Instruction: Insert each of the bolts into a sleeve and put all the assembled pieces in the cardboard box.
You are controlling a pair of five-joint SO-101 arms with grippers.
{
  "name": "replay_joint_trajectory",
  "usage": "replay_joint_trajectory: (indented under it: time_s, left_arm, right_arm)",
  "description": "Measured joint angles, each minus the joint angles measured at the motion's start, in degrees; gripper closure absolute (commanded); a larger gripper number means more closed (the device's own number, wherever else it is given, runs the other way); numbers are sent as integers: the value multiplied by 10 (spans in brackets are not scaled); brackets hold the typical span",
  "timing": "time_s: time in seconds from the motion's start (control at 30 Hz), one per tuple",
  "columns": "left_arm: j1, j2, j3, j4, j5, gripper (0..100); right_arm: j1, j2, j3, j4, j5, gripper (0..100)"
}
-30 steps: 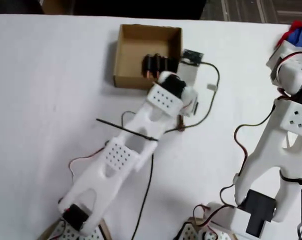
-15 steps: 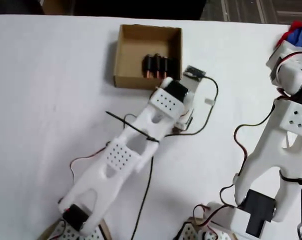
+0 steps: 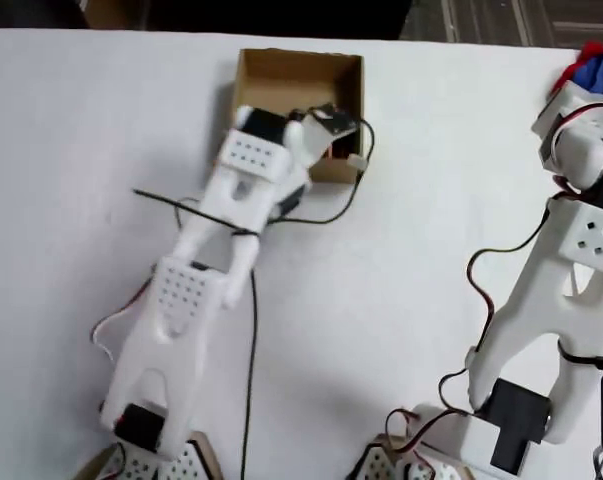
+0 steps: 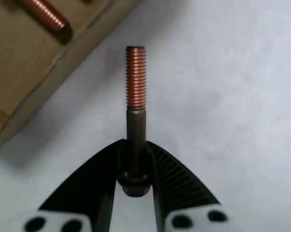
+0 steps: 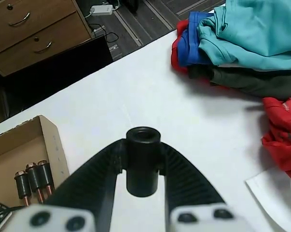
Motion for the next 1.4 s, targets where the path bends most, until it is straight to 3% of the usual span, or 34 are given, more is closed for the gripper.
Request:
replay_joint_trajectory:
  time_s: [0.13, 0.33, 0.57, 0.8, 0.93, 1.0, 1.2, 1.4]
  left_arm:
    - [0, -113, 180, 0, -151, 973]
    - [9, -316, 455, 0, -285, 975]
    - [-15, -451, 578, -2, -441, 972]
    - [-29, -408, 578, -31, -446, 972]
    - [-66, -342, 513, -36, -445, 970]
    - [-81, -307, 469, -36, -427, 934]
    - [-93, -205, 344, -29, -327, 694]
    - [-95, -151, 265, -12, -262, 685]
  right_arm:
    - [0, 0, 0, -4, 0, 978]
    - [0, 0, 0, -4, 0, 978]
    - [0, 0, 11, -11, 0, 978]
    - [0, 0, 20, -22, 0, 978]
    - [0, 0, 20, -22, 0, 978]
    - [0, 0, 20, -22, 0, 978]
    - [0, 0, 20, -22, 0, 978]
    - [0, 0, 20, -22, 0, 978]
